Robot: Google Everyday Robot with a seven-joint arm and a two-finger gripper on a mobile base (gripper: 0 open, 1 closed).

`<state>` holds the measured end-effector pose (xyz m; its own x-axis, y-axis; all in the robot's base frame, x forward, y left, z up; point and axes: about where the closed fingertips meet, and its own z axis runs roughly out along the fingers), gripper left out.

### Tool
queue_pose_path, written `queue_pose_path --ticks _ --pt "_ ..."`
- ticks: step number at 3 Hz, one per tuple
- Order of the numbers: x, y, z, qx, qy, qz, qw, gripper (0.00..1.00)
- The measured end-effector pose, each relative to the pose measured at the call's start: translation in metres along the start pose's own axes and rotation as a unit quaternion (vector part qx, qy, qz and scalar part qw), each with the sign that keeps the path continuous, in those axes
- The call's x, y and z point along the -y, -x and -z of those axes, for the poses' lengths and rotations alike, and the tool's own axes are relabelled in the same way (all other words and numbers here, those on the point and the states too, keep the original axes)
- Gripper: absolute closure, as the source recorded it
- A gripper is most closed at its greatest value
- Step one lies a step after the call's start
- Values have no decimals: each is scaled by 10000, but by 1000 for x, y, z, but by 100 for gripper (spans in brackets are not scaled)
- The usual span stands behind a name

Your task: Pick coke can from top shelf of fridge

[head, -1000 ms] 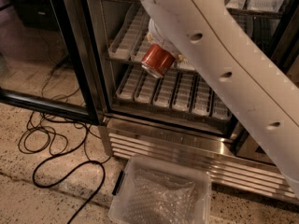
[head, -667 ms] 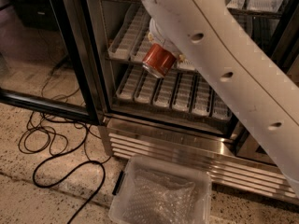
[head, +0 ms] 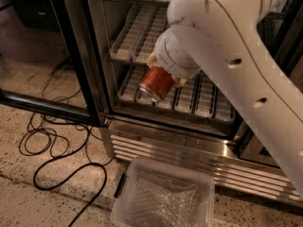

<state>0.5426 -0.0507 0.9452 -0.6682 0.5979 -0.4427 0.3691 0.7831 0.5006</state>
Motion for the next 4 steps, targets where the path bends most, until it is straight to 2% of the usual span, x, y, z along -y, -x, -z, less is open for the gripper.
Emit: queue_pose_path --ticks 1,2,3,4 --pt "2 -44 -2 -587 222 206 9978 100" --pt "-2 -79 1 -1048 381 404 9929 100" --pt "-8 -79 1 -1041 521 638 9912 100" --pt "-8 -79 1 -1041 521 638 9912 100"
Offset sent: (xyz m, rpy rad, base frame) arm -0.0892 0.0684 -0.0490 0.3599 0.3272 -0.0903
